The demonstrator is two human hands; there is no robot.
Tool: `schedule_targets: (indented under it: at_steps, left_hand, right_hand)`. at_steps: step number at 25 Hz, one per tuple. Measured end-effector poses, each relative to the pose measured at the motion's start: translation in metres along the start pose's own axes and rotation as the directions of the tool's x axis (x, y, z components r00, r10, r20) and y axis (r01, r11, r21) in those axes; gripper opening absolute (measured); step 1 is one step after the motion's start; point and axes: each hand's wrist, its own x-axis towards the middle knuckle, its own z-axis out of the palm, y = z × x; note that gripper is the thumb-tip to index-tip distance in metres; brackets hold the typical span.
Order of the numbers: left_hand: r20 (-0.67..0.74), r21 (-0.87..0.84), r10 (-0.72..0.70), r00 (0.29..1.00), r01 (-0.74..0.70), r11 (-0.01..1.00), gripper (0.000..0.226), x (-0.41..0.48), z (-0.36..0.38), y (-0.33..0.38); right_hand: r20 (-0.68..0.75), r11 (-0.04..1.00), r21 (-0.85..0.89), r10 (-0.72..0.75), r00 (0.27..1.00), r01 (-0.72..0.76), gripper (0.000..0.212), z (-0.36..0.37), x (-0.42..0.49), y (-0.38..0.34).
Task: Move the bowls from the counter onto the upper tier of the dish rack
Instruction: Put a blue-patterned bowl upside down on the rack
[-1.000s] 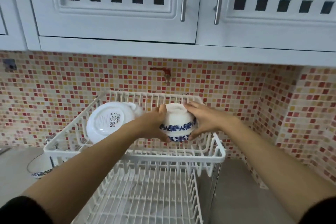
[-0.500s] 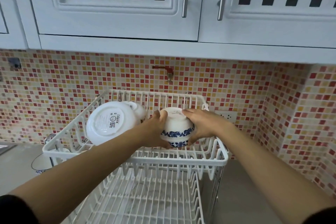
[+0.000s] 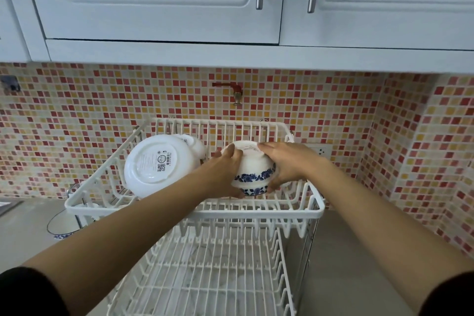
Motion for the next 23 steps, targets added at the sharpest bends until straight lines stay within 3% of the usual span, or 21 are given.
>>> schedule_targets:
  at_steps: [3,6,9,12,18,23]
  left_hand:
    - [0.043,-0.008,-0.023,0.999,0.023,1.0,0.107,-0.002,-0.009,0.004]
    - [-0.025,-0.009,0.0,1.0,0.0,1.0,0.094,-0.016,-0.025,0.003]
    - [-0.092,-0.025,0.028,0.995,-0.03,0.999,0.077,-0.048,-0.047,-0.006]
    - [-0.196,-0.059,0.017,0.98,-0.029,0.998,0.067,-0.09,-0.076,-0.031]
    - [-0.344,-0.084,-0.097,0.934,0.072,0.994,0.065,-0.195,-0.112,-0.154]
    - [-0.281,-0.164,-0.293,0.914,0.255,0.953,0.06,-0.268,-0.085,-0.241]
  right_hand:
    - [0.027,1.0,-0.013,0.02,0.999,-0.02,0.118,-0.003,-0.008,-0.004]
    - [0.035,0.999,0.001,0.052,0.998,-0.052,0.105,-0.016,-0.02,-0.015]
    - [-0.11,0.994,-0.038,0.095,0.989,-0.1,0.08,-0.038,-0.029,-0.041]
    - [-0.263,0.988,-0.004,0.146,0.954,-0.152,0.073,-0.067,-0.025,-0.085]
    - [-0.435,0.989,0.131,0.113,0.893,-0.062,0.079,-0.103,-0.005,-0.239]
    - [-0.441,0.959,0.283,0.107,0.891,0.025,0.08,-0.096,0.026,-0.362]
